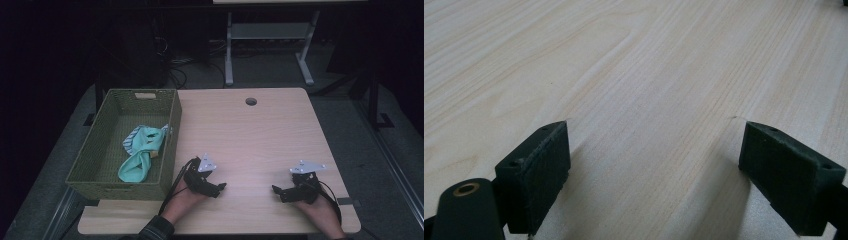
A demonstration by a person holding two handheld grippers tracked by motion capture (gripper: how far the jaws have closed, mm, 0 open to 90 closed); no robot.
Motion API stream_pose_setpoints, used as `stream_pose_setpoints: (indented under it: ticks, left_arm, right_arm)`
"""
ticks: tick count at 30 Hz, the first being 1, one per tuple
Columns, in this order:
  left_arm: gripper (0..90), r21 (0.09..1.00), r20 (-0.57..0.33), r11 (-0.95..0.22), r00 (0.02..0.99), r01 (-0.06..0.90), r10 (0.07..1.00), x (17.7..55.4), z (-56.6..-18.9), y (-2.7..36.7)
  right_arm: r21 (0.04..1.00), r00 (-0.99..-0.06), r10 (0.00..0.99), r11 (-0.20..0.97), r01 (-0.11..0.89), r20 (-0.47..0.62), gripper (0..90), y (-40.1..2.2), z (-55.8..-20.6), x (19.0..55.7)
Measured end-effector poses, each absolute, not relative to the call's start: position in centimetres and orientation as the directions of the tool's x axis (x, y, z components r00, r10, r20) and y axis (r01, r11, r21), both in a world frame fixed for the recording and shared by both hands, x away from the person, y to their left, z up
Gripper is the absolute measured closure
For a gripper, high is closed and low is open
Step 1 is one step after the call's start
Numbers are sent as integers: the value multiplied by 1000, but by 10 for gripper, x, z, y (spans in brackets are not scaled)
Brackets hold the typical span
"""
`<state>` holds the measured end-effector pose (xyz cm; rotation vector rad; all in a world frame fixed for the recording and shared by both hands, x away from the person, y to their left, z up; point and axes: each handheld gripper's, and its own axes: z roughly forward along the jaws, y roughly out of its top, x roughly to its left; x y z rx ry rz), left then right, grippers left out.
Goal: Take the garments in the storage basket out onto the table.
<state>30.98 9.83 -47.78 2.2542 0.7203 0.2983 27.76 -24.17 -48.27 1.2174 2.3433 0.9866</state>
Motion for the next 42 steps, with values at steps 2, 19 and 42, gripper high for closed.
stream_pose_setpoints:
  ticks: [2,19,42]
  left_arm:
    - [122,707,-2,-578,819,406,573,311,-477,98]
    - [127,665,2,-611,817,430,577,317,-472,99]
    - [126,626,34,-640,804,446,594,319,-466,98]
  right_arm:
    - [704,-585,810,398,588,31,26,-242,-483,278]
    - [704,-585,811,397,589,32,26,-242,-483,278]
    - [704,-584,811,395,590,34,28,-242,-483,277]
